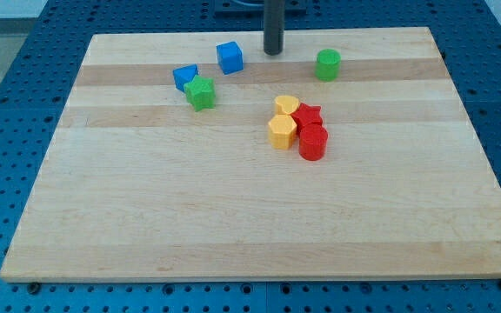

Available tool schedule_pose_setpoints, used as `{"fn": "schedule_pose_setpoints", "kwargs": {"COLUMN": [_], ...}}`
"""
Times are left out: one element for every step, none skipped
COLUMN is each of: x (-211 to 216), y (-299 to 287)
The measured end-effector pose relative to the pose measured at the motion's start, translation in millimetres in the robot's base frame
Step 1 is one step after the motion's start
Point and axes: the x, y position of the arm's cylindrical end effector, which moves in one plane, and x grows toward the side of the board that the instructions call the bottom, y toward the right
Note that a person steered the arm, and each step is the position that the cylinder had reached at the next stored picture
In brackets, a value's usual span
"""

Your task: Slide the blue cube to the blue triangle

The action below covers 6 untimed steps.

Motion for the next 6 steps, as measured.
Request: {"fn": "schedule_pose_setpoints", "kwargs": {"x": [-2, 0, 8, 18, 27, 32], "y": [-22, -39, -52, -64, -80, -99]}}
